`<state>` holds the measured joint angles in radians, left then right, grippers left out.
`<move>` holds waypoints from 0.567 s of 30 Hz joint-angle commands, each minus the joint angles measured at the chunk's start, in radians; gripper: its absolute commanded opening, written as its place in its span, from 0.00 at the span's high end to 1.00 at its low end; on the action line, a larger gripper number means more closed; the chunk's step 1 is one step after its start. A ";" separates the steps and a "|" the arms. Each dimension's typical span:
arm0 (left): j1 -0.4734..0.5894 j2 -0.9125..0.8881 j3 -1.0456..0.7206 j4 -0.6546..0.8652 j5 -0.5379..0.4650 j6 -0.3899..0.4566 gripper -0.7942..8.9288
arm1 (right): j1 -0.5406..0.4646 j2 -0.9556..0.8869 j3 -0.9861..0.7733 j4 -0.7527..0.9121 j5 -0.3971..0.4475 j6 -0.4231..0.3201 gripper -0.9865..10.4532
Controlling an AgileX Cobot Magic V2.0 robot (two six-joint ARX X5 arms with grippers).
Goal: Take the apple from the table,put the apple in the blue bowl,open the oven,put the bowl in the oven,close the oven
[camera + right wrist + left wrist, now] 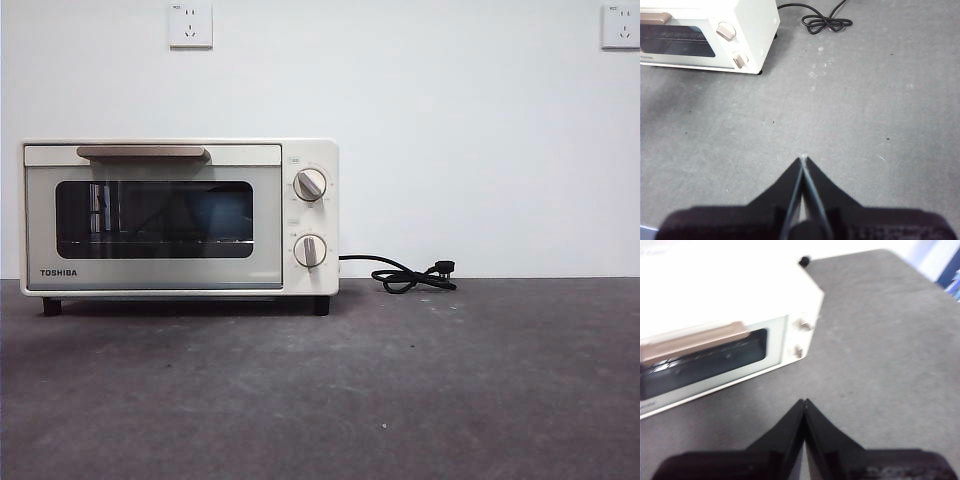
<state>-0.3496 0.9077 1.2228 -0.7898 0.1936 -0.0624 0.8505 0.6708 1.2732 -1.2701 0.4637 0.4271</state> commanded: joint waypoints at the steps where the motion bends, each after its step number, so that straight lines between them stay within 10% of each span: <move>1: -0.021 -0.035 -0.005 -0.004 0.000 0.010 0.92 | 0.001 0.001 -0.010 0.004 0.002 0.009 0.91; 11: -0.022 -0.033 -0.005 -0.008 -0.009 0.024 0.92 | 0.001 0.001 -0.010 0.004 0.002 0.009 0.91; 17: 0.003 -0.019 -0.016 0.010 -0.181 0.197 0.92 | 0.001 0.001 -0.010 0.004 0.002 0.009 0.91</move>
<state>-0.3569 0.8898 1.2179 -0.7921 0.0368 0.0559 0.8505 0.6712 1.2732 -1.2705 0.4637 0.4271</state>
